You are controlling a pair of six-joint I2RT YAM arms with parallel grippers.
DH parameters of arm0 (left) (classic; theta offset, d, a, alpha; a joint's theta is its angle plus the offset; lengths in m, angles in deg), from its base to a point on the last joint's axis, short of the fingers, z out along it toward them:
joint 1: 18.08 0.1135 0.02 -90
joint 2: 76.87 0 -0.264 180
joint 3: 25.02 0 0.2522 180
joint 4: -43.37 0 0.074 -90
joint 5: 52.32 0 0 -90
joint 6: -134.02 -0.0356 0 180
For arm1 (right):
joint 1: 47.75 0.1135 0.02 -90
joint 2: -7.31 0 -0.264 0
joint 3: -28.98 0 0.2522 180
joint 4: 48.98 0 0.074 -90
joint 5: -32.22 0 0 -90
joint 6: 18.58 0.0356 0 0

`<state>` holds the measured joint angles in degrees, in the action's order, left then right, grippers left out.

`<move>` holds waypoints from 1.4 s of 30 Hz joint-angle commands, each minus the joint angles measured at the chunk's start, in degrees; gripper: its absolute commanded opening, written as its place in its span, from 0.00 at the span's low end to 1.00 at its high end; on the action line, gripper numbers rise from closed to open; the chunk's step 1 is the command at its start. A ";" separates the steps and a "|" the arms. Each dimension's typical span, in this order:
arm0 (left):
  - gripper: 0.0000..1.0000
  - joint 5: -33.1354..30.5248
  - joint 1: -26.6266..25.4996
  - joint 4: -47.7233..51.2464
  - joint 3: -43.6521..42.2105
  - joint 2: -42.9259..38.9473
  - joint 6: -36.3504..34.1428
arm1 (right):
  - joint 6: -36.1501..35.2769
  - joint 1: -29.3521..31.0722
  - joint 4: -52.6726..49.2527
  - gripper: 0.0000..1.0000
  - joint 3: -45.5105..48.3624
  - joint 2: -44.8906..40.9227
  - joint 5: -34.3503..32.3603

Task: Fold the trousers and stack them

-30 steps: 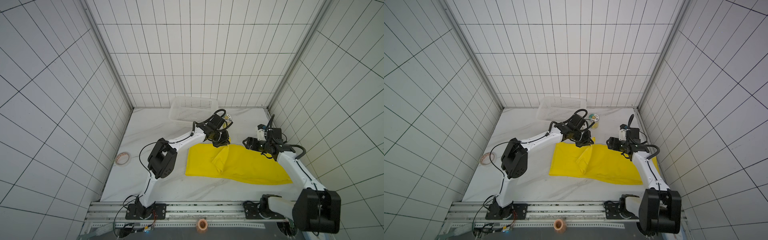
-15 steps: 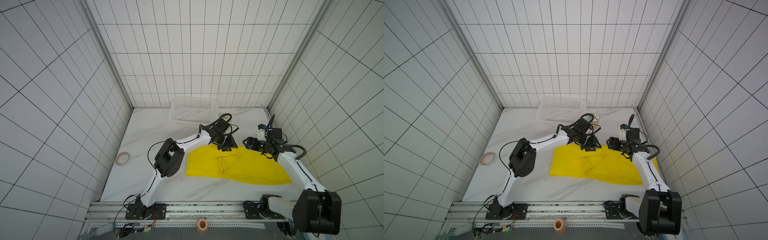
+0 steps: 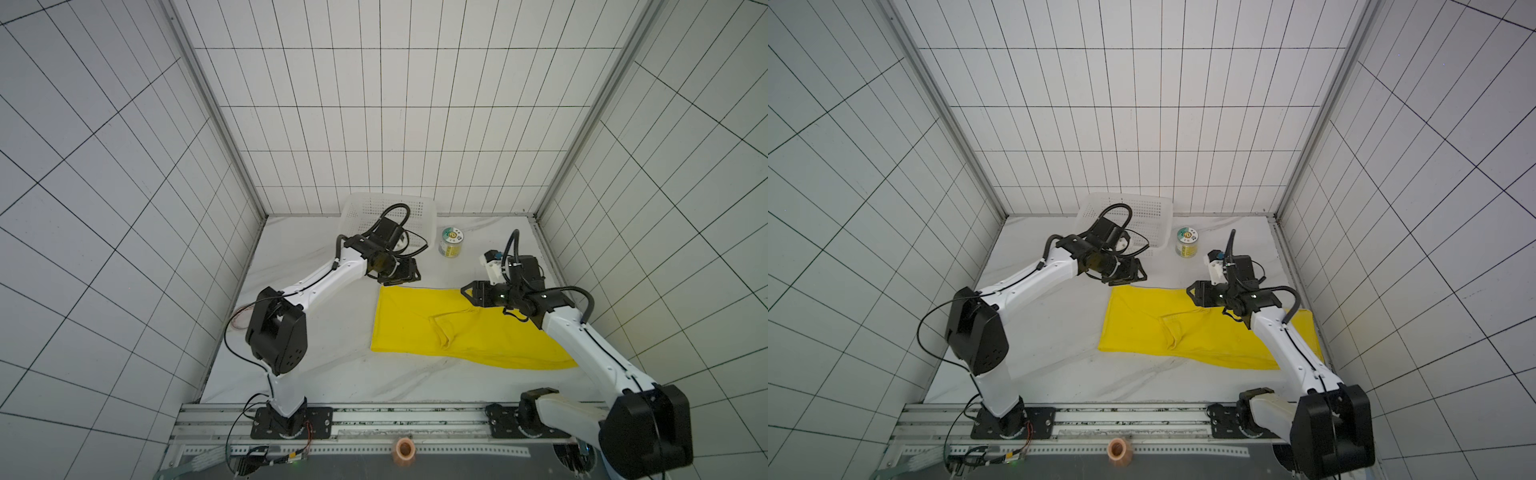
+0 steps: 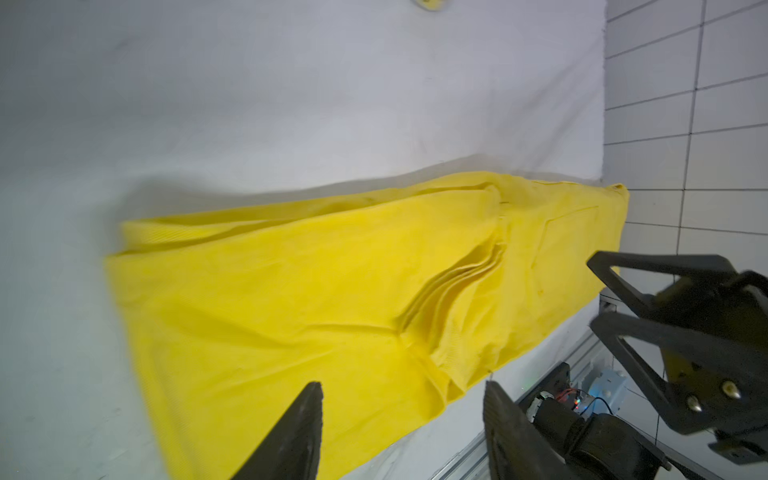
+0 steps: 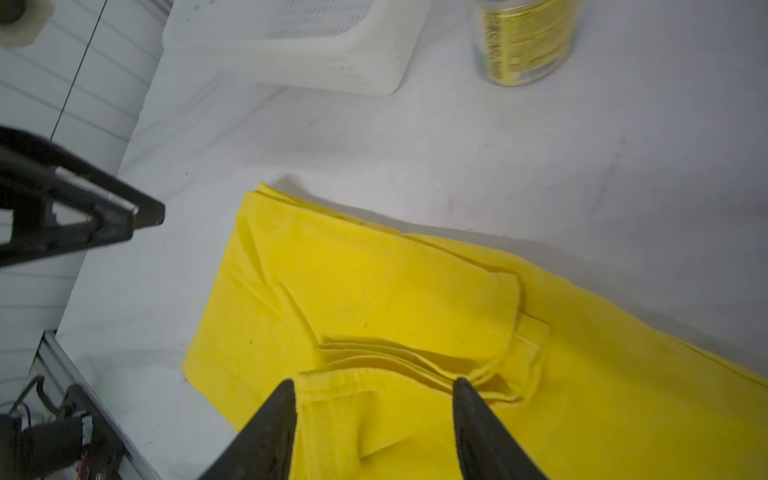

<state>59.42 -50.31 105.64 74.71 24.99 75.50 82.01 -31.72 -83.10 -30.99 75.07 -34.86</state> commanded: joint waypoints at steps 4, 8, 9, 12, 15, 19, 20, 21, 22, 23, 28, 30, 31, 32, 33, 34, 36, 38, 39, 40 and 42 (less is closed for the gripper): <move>0.55 -1.10 4.43 -1.71 -11.56 2.73 -8.30 | -1.14 15.15 6.16 0.52 -0.45 9.95 -4.81; 0.46 4.39 4.38 -6.56 -14.29 5.43 -8.30 | -1.23 19.83 6.62 0.42 -2.45 17.10 -6.30; 0.44 4.35 4.27 -6.40 -14.40 6.17 -8.61 | -1.40 20.71 6.50 0.42 -2.89 18.63 -6.76; 0.41 1.04 4.09 -4.64 -14.56 7.79 -10.38 | -2.58 22.94 2.18 0.41 -5.77 23.65 -10.05; 0.41 0.07 4.28 -4.87 -15.45 8.13 -10.97 | -2.65 24.17 -3.18 0.41 -7.74 26.06 -14.99; 0.38 -0.88 4.21 -5.46 -16.22 9.71 -11.16 | 0.78 24.71 -11.32 0.40 -8.40 24.40 -24.56; 0.36 -1.17 4.13 -5.38 -16.35 10.28 -11.38 | 2.26 24.67 -13.41 0.40 -8.16 23.45 -27.84; 0.34 -1.74 4.06 -5.20 -16.37 10.72 -11.73 | 3.54 24.63 -15.01 0.40 -7.81 22.64 -30.09; 0.33 -2.29 4.06 -5.06 -16.37 11.10 -12.11 | 5.33 24.43 -16.35 0.40 -7.01 21.44 -32.58; 0.32 -3.00 4.10 -4.90 -16.37 11.46 -12.46 | 7.90 24.13 -17.30 0.40 -6.18 20.23 -34.03; 0.30 -4.38 4.19 -4.11 -16.01 12.09 -13.51 | 17.90 23.61 -23.54 0.39 -6.33 15.91 -37.82; 0.29 -4.25 4.19 -3.54 -15.63 12.43 -13.81 | 22.33 23.18 -27.08 0.39 -5.72 13.21 -40.61; 0.29 -4.25 4.19 -3.47 -15.43 12.48 -13.94 | 23.68 22.49 -27.93 0.39 -4.51 11.27 -40.40; 0.29 -4.14 4.24 -3.47 -15.28 12.39 -14.00 | 24.68 21.91 -28.84 0.39 -3.29 9.52 -41.24; 0.29 -3.92 4.24 -3.38 -15.08 12.39 -13.99 | 25.24 20.84 -29.94 0.39 -2.91 8.30 -41.37; 0.29 -3.76 4.28 -3.31 -14.79 12.31 -13.99 | 25.14 19.52 -30.25 0.39 -2.10 6.90 -40.39; 0.29 -3.45 4.38 -2.71 -13.77 12.01 -13.83 | 24.67 17.76 -30.15 0.39 -1.17 5.18 -38.51; 0.31 -3.28 4.37 -1.92 -12.59 11.07 -13.48 | 24.30 17.70 -31.41 0.39 -2.25 5.01 -36.97; 0.34 -3.24 4.47 -1.46 -12.12 10.41 -13.23 | 23.70 17.64 -31.42 0.40 -2.74 4.58 -36.18; 0.38 -3.38 4.48 -1.19 -11.89 9.48 -12.91 | 22.98 17.67 -30.41 0.40 -3.25 3.60 -35.01; 0.45 -4.28 4.41 -0.67 -11.97 7.84 -12.25 | 22.25 17.40 -28.90 0.40 -4.39 1.94 -34.05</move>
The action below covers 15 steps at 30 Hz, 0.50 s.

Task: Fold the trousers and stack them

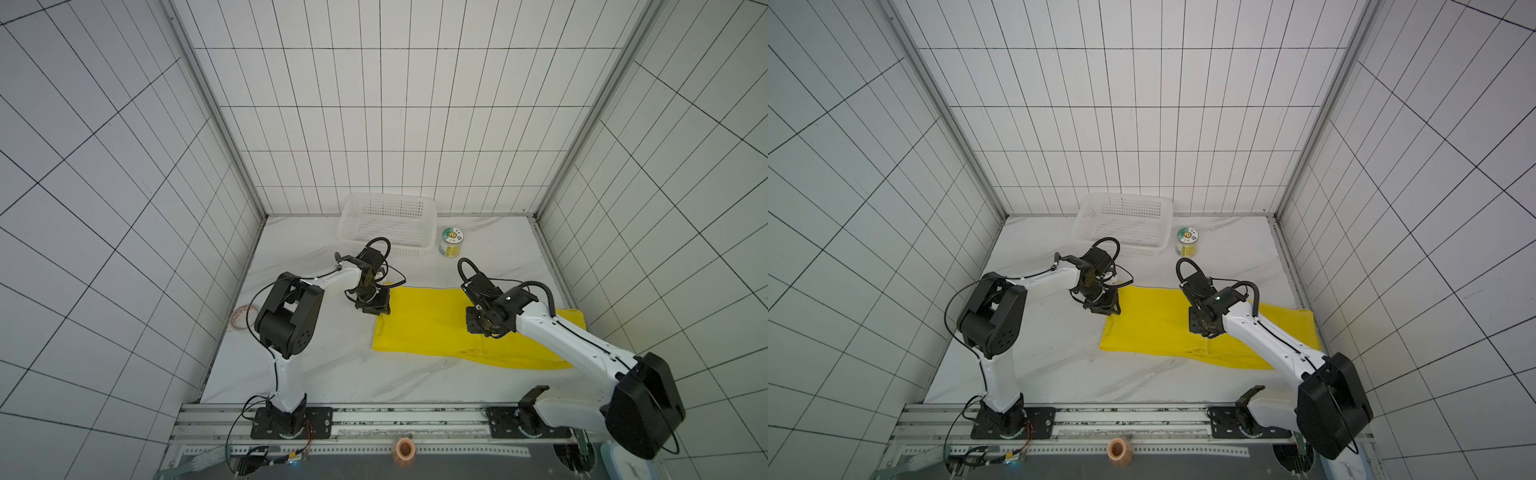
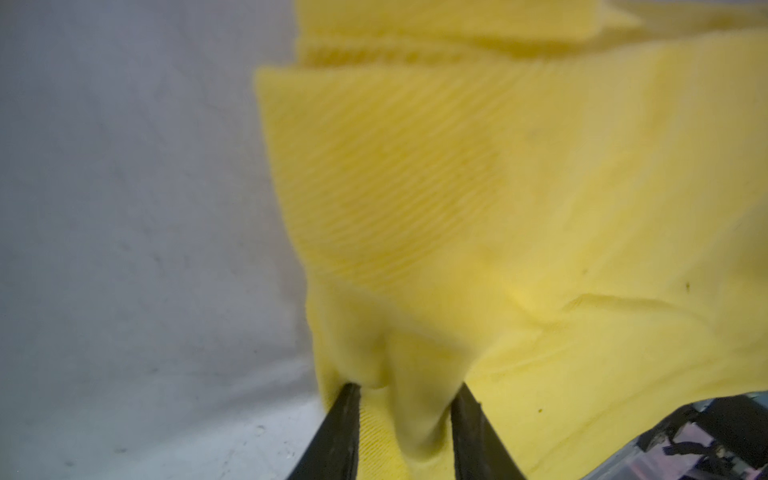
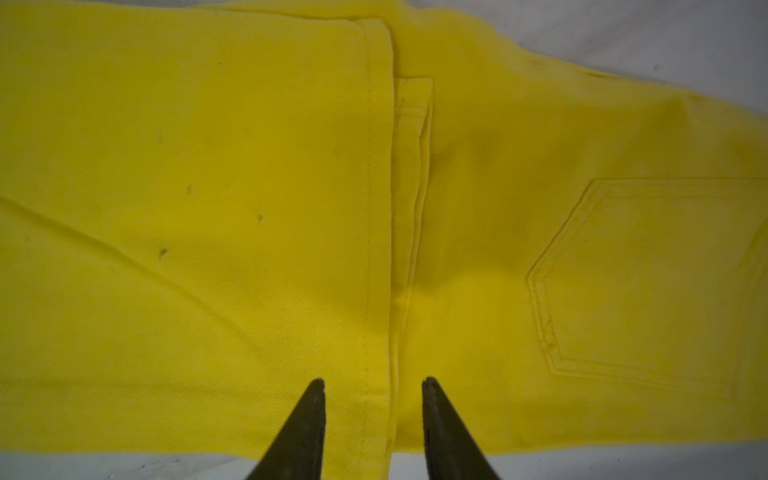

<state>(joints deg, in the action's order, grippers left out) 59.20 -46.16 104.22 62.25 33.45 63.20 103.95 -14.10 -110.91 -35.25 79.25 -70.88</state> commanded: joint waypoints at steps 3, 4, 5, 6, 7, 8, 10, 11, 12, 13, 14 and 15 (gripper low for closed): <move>0.50 -3.65 -0.09 0.39 -1.18 -2.34 1.10 | -0.69 -1.77 1.77 0.46 -1.60 -3.27 3.66; 0.51 -3.19 -0.58 -0.32 -1.95 -2.44 1.28 | -1.08 -2.33 3.10 0.51 -1.59 -3.23 4.56; 0.52 -2.60 -1.21 -0.91 -2.70 -2.21 1.39 | -1.36 -2.69 4.28 0.56 -1.53 -3.14 5.28; 0.52 -2.40 -1.77 -1.10 -3.09 -1.70 1.39 | -1.63 -3.00 5.02 0.58 -1.48 -2.86 5.91; 0.52 -2.19 -2.50 -1.37 -3.33 -1.07 1.43 | -1.89 -3.15 5.77 0.60 -1.48 -2.64 6.36; 0.51 -2.03 -2.98 -1.66 -3.77 -0.58 1.39 | -1.95 -3.30 6.19 0.61 -1.60 -2.51 6.48; 0.48 -2.54 -3.20 -2.29 -4.25 -0.08 1.72 | -1.95 -3.50 6.59 0.61 -1.81 -2.67 6.26; 0.43 -3.48 -3.21 -2.25 -4.28 0.24 1.78 | -1.94 -3.67 6.79 0.61 -1.87 -2.99 6.33; 0.36 -3.98 -3.08 -2.05 -4.12 0.68 1.76 | -1.92 -3.96 6.85 0.61 -1.73 -3.35 6.40; 0.29 -4.07 -2.88 -1.92 -4.04 1.00 1.84 | -1.95 -4.15 7.02 0.61 -1.56 -3.61 6.57; 0.20 -3.99 -2.66 -2.07 -4.01 1.05 2.13 | -2.11 -4.52 7.08 0.61 -1.34 -3.93 6.92; 0.13 -4.25 -2.41 -1.64 -3.59 0.89 2.13 | -2.36 -4.98 7.09 0.61 -1.21 -4.30 7.10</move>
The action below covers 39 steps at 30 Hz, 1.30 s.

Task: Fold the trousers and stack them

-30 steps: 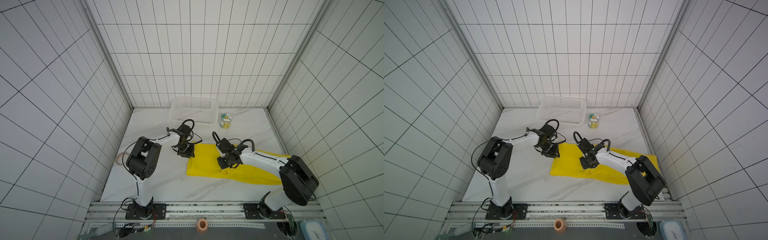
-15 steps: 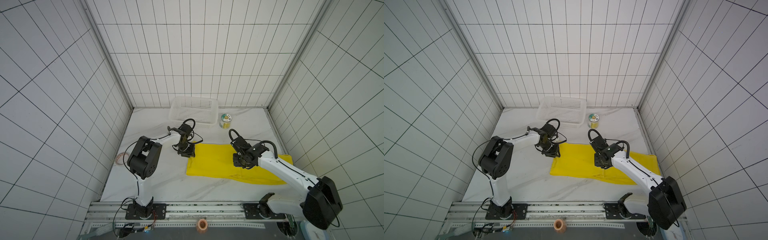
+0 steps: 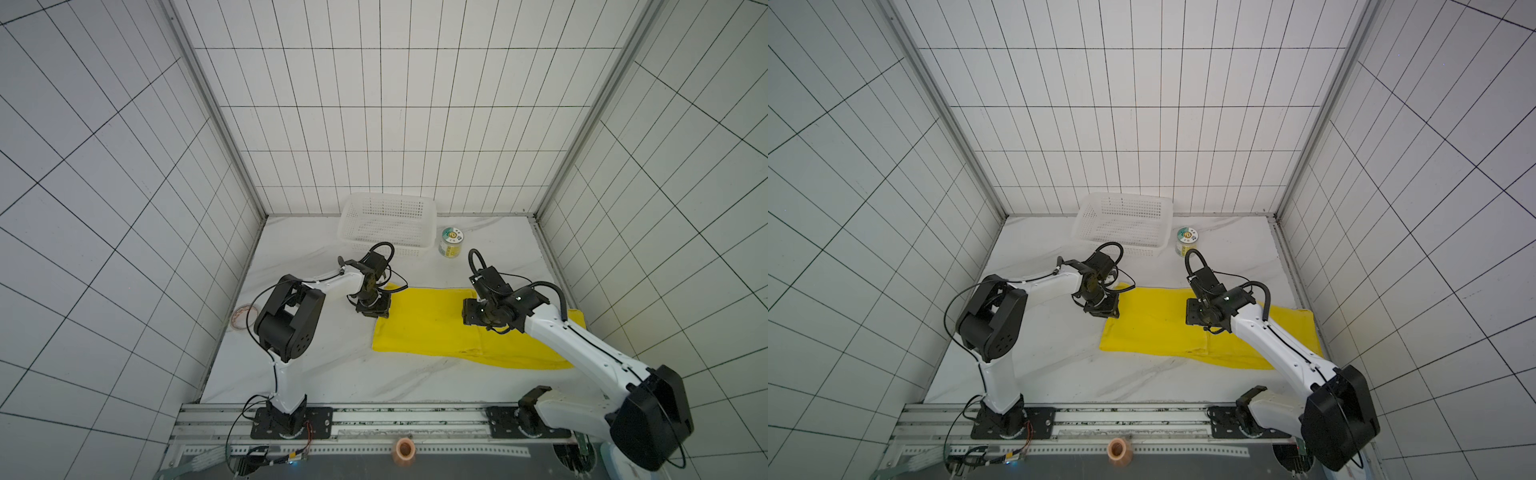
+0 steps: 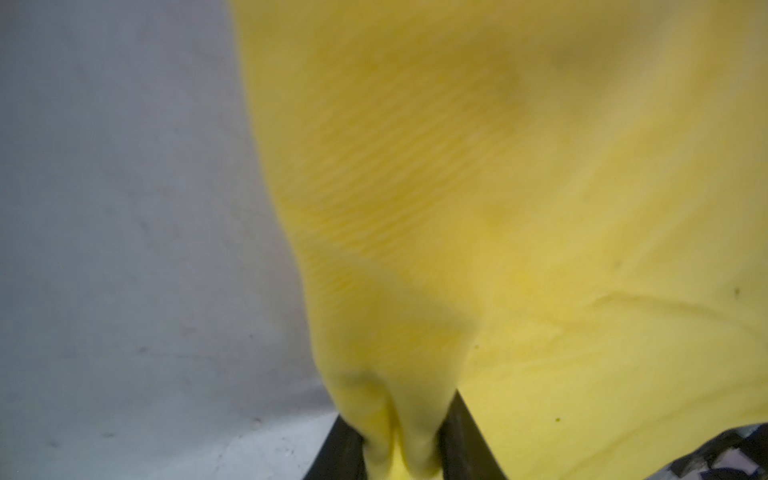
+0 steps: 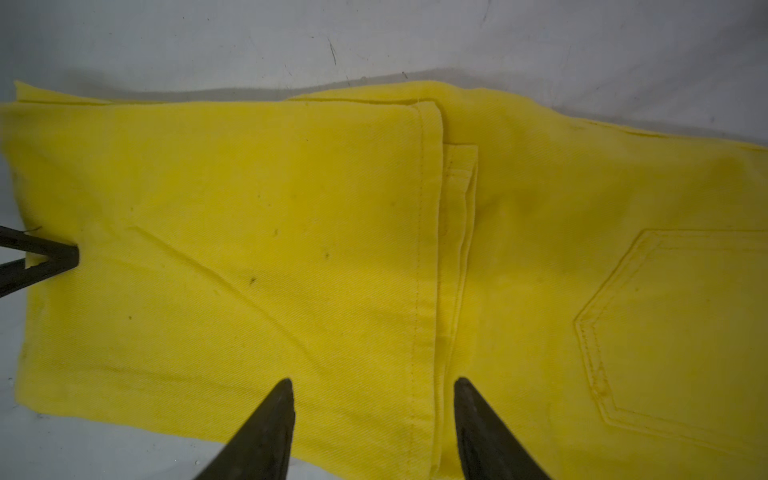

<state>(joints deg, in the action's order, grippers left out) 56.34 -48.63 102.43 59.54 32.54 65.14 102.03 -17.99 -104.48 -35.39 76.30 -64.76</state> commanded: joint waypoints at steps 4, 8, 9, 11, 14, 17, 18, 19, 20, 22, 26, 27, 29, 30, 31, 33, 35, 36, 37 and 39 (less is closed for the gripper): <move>0.00 -4.63 1.84 4.38 2.69 -0.82 -0.84 | -1.96 -3.17 1.88 0.64 -0.96 -2.20 2.98; 0.00 -8.15 6.83 10.99 5.51 -5.98 -2.91 | -4.44 -5.33 4.20 0.68 -0.77 -1.97 6.24; 0.00 -9.02 8.56 12.66 5.80 -7.36 -3.75 | -4.92 -6.06 4.83 0.68 -0.69 -1.94 6.91; 0.00 -9.49 12.19 15.75 6.16 -9.52 -5.87 | -5.86 -7.27 6.36 0.69 -0.58 -1.96 8.40; 0.00 -11.90 17.92 19.90 6.52 -12.51 -9.00 | -6.97 -9.05 8.38 0.70 -0.74 -1.28 10.87; 0.00 -12.48 24.91 21.42 6.37 -15.16 -10.04 | -8.06 -9.90 9.69 0.70 -1.43 -0.01 12.61; 0.00 -11.43 27.13 21.00 6.11 -16.03 -9.75 | -8.40 -10.11 10.19 0.71 -1.59 0.42 13.14; 0.00 -11.86 28.74 21.05 6.32 -16.60 -9.53 | -8.61 -10.16 10.44 0.71 -1.76 0.82 13.54; 0.00 -13.60 30.18 21.57 7.12 -17.12 -9.47 | -8.81 -10.29 10.74 0.71 -1.89 1.17 13.90; 0.00 -15.30 33.14 22.37 8.64 -17.96 -9.43 | -9.40 -10.72 11.02 0.71 -2.21 1.96 14.66; 0.00 -17.68 35.82 22.88 11.74 -20.03 -8.88 | -10.83 -11.45 11.28 0.72 -3.12 3.63 15.68; 0.00 -17.69 35.82 23.42 12.91 -20.36 -9.02 | -11.09 -11.72 11.48 0.71 -3.10 3.88 15.97; 0.00 -13.89 35.82 24.52 14.57 -20.64 -8.89 | -11.27 -12.38 11.94 0.72 -3.05 4.31 16.86; 0.00 -9.70 35.67 24.75 14.92 -20.92 -9.15 | -11.36 -12.72 12.32 0.72 -2.93 4.46 17.24; 0.00 -6.68 35.11 24.77 15.06 -21.30 -8.87 | -11.42 -13.00 12.55 0.72 -2.91 4.56 17.48; 0.00 -5.26 31.18 24.19 14.95 -22.57 -6.87 | -11.75 -13.72 12.89 0.72 -3.09 4.74 17.79; 0.00 -1.93 26.48 22.68 14.54 -23.29 -4.15 | -12.23 -14.45 12.96 0.72 -3.33 4.86 17.97; 0.00 -0.82 23.84 21.65 14.87 -23.65 -2.38 | -12.53 -14.91 12.99 0.72 -3.39 5.08 18.11; 0.00 -0.35 21.74 20.92 15.41 -23.86 -0.76 | -12.70 -15.32 12.95 0.72 -3.37 5.15 18.31; 0.00 1.25 17.69 19.52 17.28 -23.90 3.91 | -13.12 -16.31 12.98 0.72 -3.20 5.19 18.50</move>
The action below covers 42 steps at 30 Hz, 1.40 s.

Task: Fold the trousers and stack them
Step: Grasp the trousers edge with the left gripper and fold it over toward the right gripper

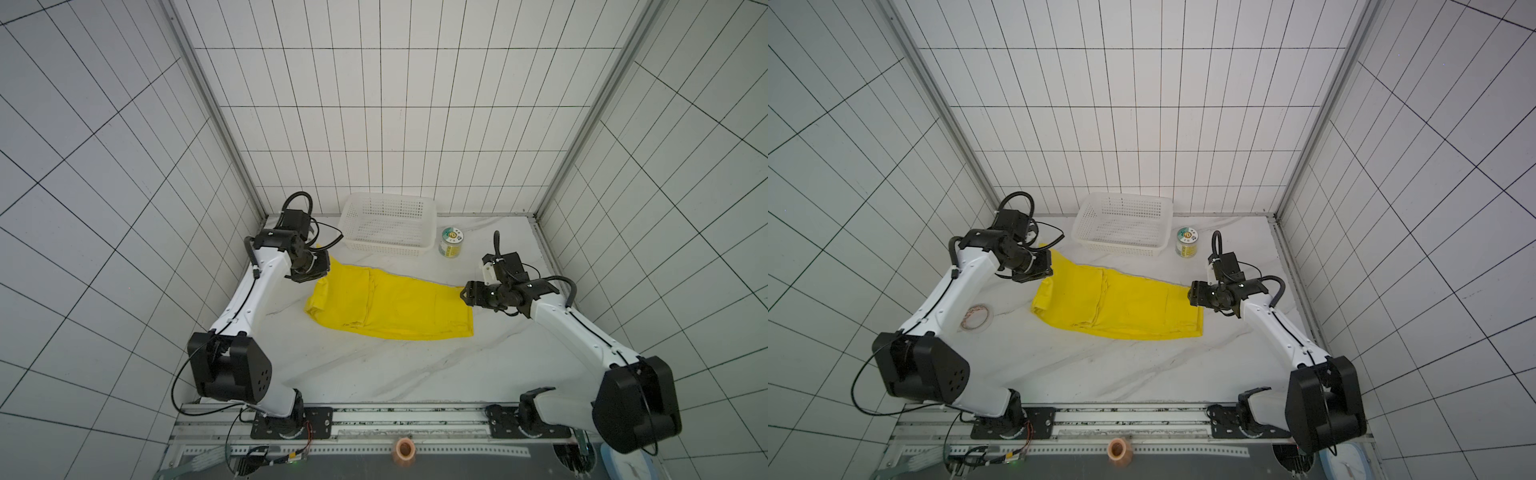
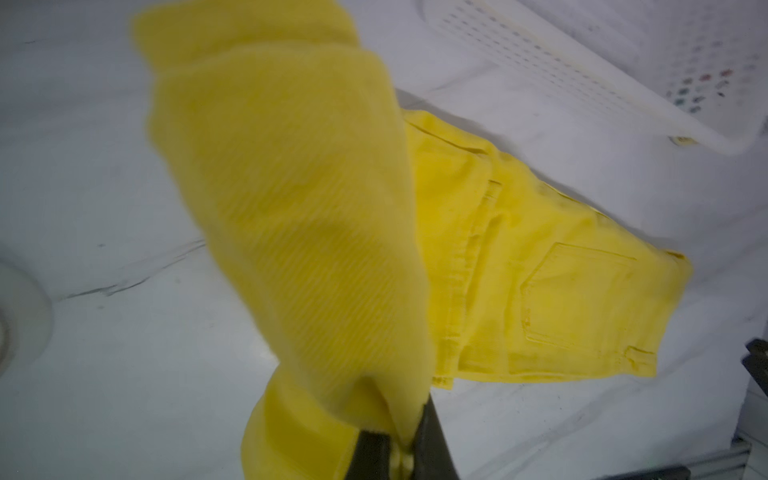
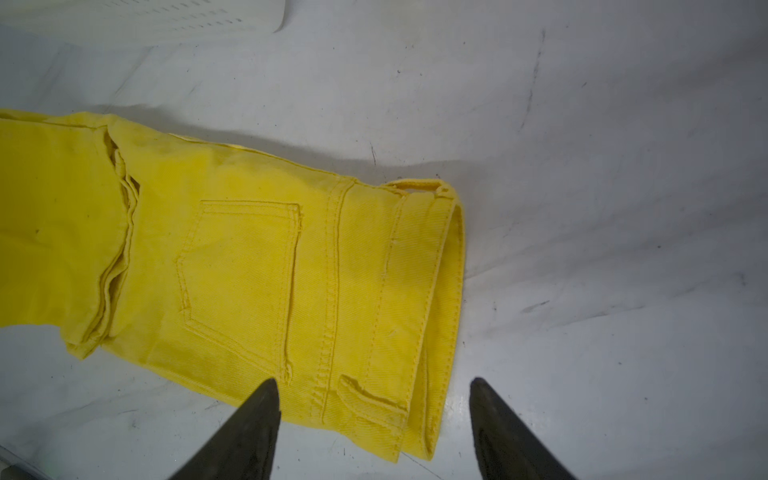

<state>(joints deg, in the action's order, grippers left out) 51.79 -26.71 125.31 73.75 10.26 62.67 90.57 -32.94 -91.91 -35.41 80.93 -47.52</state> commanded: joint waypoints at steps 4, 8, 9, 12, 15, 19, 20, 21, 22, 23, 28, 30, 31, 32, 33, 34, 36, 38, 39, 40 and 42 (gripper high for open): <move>0.00 7.08 -12.97 -4.89 6.10 0.05 11.18 | -1.41 -4.20 1.07 0.71 -0.85 0.12 1.92; 0.00 9.16 -22.54 -8.54 7.30 3.92 14.74 | -0.23 -6.84 5.11 0.68 4.36 -0.17 4.25; 0.00 9.13 -25.19 -9.61 7.68 5.20 15.08 | 0.48 -7.49 6.47 0.68 5.80 -0.13 5.31; 0.00 8.08 -30.90 -10.20 9.75 9.76 14.81 | 2.31 -8.63 9.96 0.66 8.71 0.62 8.30; 0.00 6.77 -34.60 -10.74 10.94 14.38 14.92 | 2.81 -8.97 11.24 0.65 10.24 1.06 9.16; 0.00 5.26 -38.37 -14.38 13.58 19.60 16.05 | 2.89 -9.24 12.96 0.65 11.75 0.70 9.59; 0.00 5.22 -39.32 -14.93 14.60 21.19 16.06 | 3.07 -9.36 13.29 0.65 12.25 0.42 9.68; 0.00 5.44 -39.97 -15.20 15.58 22.85 16.35 | 3.24 -9.43 13.43 0.65 12.69 0.15 9.99; 0.00 5.36 -40.28 -15.43 16.26 23.89 16.94 | 3.30 -9.45 13.59 0.65 13.05 -0.03 10.10; 0.00 5.35 -40.58 -16.24 16.90 24.84 17.56 | 3.34 -9.43 13.78 0.65 13.55 -0.19 10.28; 0.00 5.39 -40.60 -19.17 19.97 27.20 20.50 | 3.83 -9.53 14.97 0.63 16.33 0.11 11.07; 0.00 5.68 -40.69 -20.03 20.52 28.46 21.00 | 4.60 -9.53 16.72 0.61 18.17 0.69 11.59; 0.00 6.10 -40.68 -20.30 20.69 29.14 21.28 | 4.83 -9.51 17.47 0.60 18.74 1.17 11.88; 0.00 6.65 -40.69 -20.67 20.90 29.98 21.61 | 5.16 -9.53 18.03 0.59 19.30 1.73 12.47; 0.00 6.84 -40.76 -21.31 20.82 30.83 21.93 | 5.46 -9.49 18.76 0.57 19.79 2.18 12.91; 0.00 6.80 -40.77 -21.64 20.89 31.51 22.04 | 5.70 -9.53 19.23 0.56 20.07 2.43 13.19; 0.00 5.36 -40.77 -21.71 21.58 33.29 21.69 | 6.04 -9.49 19.92 0.55 20.58 2.60 13.38; 0.00 5.28 -40.60 -22.21 22.11 35.08 22.49 | 6.07 -9.53 20.03 0.54 20.74 2.61 13.52; 0.00 5.91 -40.42 -22.95 22.53 35.82 23.31 | 5.99 -9.48 20.11 0.53 20.91 2.63 13.77; 0.00 5.65 -40.51 -23.81 23.01 36.14 23.73 | 5.98 -9.53 20.12 0.53 20.99 2.58 13.85; 0.00 5.85 -40.68 -25.45 24.13 37.08 24.46 | 6.07 -9.53 20.20 0.53 21.45 2.32 14.04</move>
<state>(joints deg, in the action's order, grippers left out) 57.47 -67.38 104.22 94.78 46.35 85.03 96.04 -41.88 -73.03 -16.76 83.49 -34.86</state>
